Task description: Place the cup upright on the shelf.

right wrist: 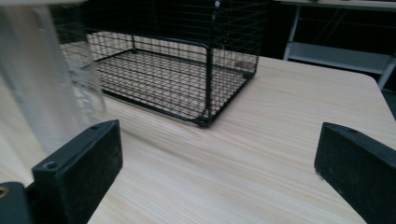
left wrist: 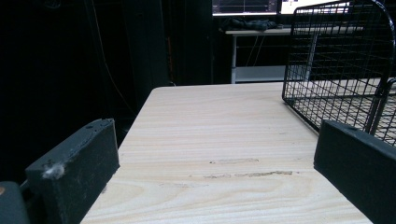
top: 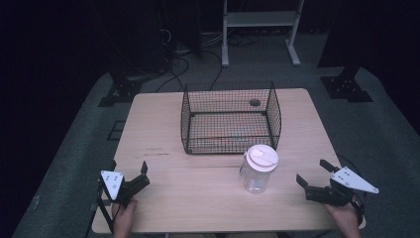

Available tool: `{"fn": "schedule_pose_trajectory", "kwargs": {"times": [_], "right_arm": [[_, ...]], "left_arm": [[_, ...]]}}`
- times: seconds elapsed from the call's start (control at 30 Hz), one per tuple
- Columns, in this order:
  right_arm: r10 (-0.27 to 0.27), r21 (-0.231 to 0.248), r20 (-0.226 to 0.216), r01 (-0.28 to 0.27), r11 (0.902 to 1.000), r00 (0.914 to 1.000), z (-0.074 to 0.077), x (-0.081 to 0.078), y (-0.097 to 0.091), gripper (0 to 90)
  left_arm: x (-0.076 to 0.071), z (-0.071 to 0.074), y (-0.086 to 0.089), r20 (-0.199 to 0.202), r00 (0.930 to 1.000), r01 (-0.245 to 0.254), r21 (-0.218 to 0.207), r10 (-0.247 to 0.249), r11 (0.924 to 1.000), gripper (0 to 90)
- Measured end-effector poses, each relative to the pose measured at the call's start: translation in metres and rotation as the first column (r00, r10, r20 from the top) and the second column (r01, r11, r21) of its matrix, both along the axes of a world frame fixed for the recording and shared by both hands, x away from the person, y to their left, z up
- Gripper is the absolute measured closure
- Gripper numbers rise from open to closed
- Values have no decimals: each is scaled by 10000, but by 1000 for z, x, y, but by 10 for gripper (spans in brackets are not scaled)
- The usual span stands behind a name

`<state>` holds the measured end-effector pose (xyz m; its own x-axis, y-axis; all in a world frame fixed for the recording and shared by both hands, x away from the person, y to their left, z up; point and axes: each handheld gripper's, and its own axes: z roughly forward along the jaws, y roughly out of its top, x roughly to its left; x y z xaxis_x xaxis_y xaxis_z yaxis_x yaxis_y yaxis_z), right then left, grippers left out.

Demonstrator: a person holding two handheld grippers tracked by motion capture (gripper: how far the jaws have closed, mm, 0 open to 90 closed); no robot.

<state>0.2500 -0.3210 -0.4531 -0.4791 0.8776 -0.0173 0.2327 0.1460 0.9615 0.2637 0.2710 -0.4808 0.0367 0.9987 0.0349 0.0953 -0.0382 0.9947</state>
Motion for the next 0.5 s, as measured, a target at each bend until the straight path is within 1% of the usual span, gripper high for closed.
{"fn": "schedule_pose_trajectory", "kwargs": {"times": [0.2,0.33,0.5], "right_arm": [[516,125,223,-518,9986,9984,11,-7,8,5],[800,-71,314,-798,9968,9963,16,-11,15,5],[1113,-108,447,-1109,9938,9928,22,-17,23,5]], "left_arm": [[0,0,0,8,10000,-10,20,10,10000,0],[0,0,0,-5,10000,-23,19,23,10000,0],[0,0,-1,7,10000,-20,27,20,10000,0]]}}
